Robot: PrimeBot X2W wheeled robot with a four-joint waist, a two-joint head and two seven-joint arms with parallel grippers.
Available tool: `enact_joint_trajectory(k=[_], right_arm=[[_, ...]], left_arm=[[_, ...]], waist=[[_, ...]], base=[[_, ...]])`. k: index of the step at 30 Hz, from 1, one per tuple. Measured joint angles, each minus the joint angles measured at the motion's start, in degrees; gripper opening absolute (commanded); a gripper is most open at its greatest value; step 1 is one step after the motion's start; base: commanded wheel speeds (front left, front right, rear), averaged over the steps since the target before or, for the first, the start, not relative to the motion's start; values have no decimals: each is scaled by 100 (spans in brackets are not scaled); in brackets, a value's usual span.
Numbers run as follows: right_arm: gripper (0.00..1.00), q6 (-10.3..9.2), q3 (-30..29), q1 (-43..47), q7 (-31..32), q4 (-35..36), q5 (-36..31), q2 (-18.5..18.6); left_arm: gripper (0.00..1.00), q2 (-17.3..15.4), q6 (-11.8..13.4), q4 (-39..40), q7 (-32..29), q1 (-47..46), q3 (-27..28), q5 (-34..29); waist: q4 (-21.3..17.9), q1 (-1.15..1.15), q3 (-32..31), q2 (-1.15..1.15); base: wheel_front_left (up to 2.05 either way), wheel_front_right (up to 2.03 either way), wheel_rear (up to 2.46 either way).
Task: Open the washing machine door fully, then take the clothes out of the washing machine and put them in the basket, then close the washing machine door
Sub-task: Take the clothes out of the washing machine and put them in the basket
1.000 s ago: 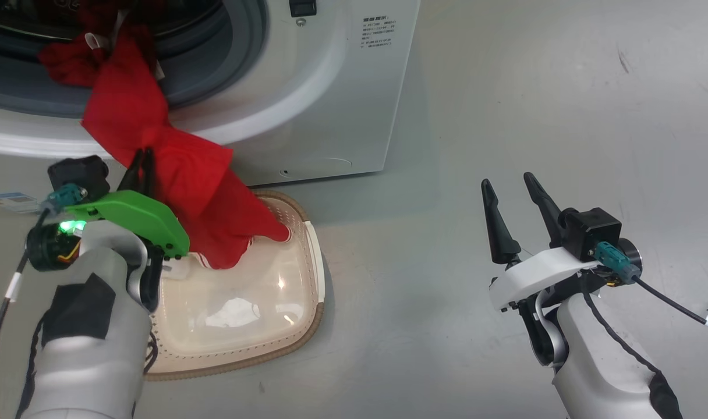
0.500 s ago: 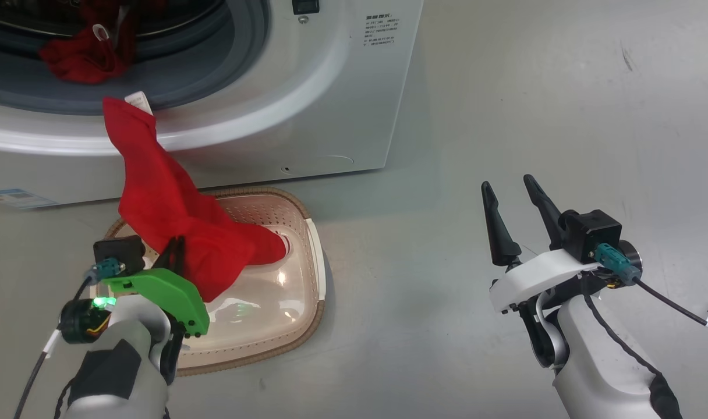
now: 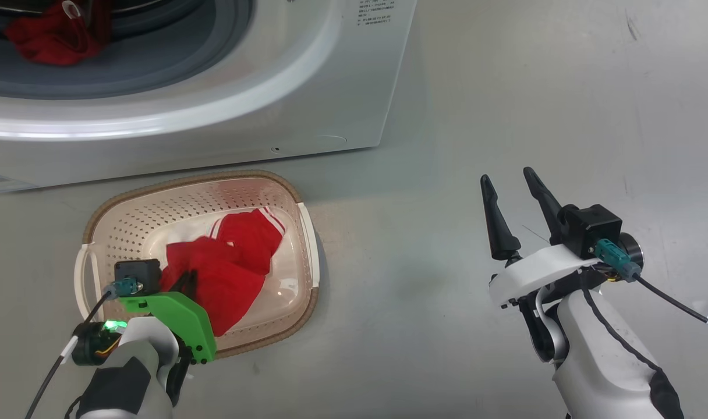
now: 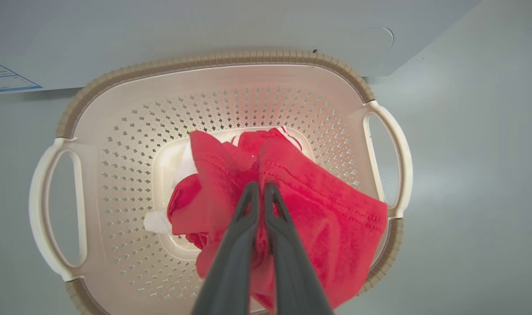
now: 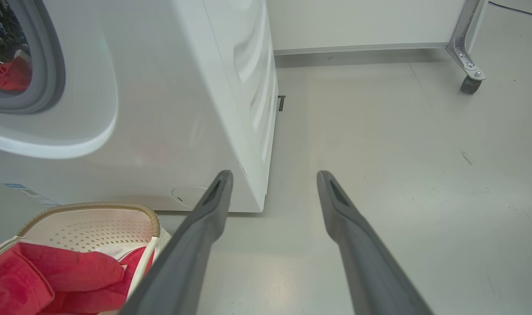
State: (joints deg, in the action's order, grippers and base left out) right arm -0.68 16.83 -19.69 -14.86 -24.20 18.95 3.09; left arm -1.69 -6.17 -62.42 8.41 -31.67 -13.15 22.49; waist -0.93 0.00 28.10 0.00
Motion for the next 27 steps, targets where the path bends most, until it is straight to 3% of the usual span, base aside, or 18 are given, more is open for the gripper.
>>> enact_joint_trajectory(k=[17,18,19,20,27], right_arm=[[100,-53,-24,-385,0,259,-48,2],[100,-52,-15,-395,0,263,-47,2],[100,-49,-14,-403,0,264,-47,2],[100,-49,-23,-413,0,265,-47,2],[100,-49,-122,-463,0,267,-51,3]], left_arm=[[0,-57,8,-96,127,-543,182,42],[16,-64,8,-107,134,-549,183,45],[82,-64,8,-123,158,-559,181,45],[100,-60,8,-135,183,-575,179,45],[100,-47,58,-230,368,-661,198,45]], waist=[[-181,0,823,0],[-196,0,864,0],[-211,0,901,0],[-226,0,934,0],[-260,0,997,0]], base=[[0,0,0],[0,0,0],[0,0,0],[0,0,0],[0,0,0]])
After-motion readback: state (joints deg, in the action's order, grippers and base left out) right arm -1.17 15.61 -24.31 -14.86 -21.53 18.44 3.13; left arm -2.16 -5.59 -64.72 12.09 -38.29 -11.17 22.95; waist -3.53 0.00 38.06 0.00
